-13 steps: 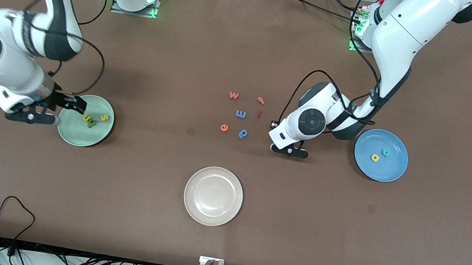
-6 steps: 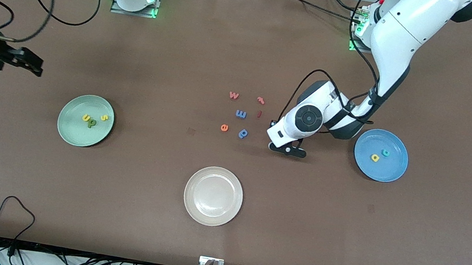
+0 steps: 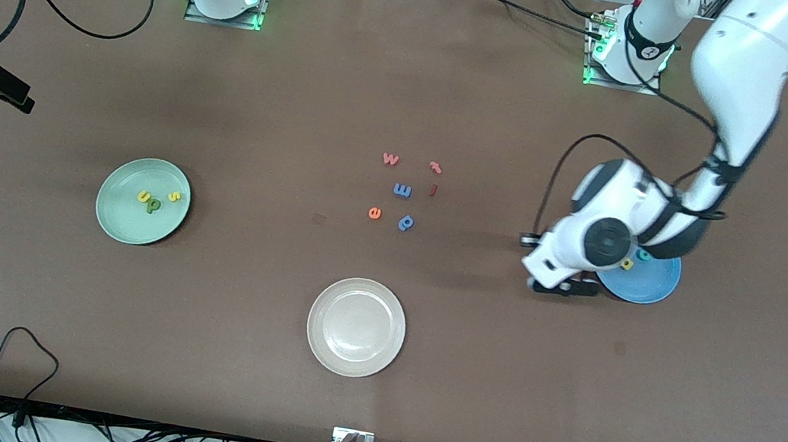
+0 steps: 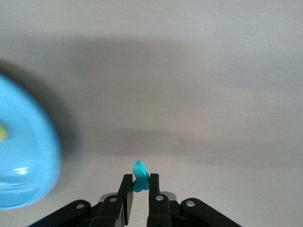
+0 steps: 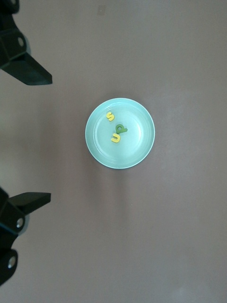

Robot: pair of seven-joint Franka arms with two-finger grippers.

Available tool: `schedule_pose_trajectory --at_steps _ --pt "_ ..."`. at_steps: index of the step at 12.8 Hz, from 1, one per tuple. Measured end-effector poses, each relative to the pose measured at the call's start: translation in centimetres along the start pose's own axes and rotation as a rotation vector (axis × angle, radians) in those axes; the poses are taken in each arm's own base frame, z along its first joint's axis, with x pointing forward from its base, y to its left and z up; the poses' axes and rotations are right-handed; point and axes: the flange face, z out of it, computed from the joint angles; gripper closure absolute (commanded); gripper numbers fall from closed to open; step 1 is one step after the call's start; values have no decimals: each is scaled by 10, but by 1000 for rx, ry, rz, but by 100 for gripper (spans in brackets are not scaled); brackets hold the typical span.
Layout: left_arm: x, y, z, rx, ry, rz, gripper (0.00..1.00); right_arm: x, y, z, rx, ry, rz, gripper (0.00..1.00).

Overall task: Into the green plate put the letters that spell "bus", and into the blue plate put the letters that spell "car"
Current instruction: 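Return the right arm to rest while the left gripper carries cyan letter, then lower the cyan letter onto the blue plate and open the left gripper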

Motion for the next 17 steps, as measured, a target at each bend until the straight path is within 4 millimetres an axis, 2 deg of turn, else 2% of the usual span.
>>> schedule_pose_trajectory --at_steps 1,2,3,4,6,8,9,10,11,14,16,17 --pt "9 -36 -6 -7 -9 -15 100 0 -1 0 0 -2 -2 0" --pt "21 -81 -6 -24 -22 -19 100 0 -2 0 0 -3 -4 0" --pt "26 -113 -2 -37 -36 -18 99 0 -3 0 0 -3 -5 0" --pt "27 -138 4 -44 -60 -21 99 0 -3 0 0 -3 -6 0" --pt "25 -171 16 -53 -106 -49 98 0 -3 0 0 -3 -6 0" --pt "19 -184 32 -58 -141 -61 91 0 -3 0 0 -4 -6 0" --pt "17 -186 39 -58 -157 -61 70 0 -3 0 0 -4 -6 0" --pt "16 -185 46 -59 -169 -60 39 0 -3 1 0 -5 -6 0" --pt "16 -183 51 -62 -179 -56 0 0 -3 1 0 -5 -6 0" --pt "17 -176 54 -66 -183 -44 0 0 -3 1 0 -5 -6 0" --pt "23 -177 42 -71 -155 -47 0 0 -3 1 0 -5 -6 0" --pt "28 -179 28 -73 -127 -52 0 0 -3 1 0 -5 -5 0"
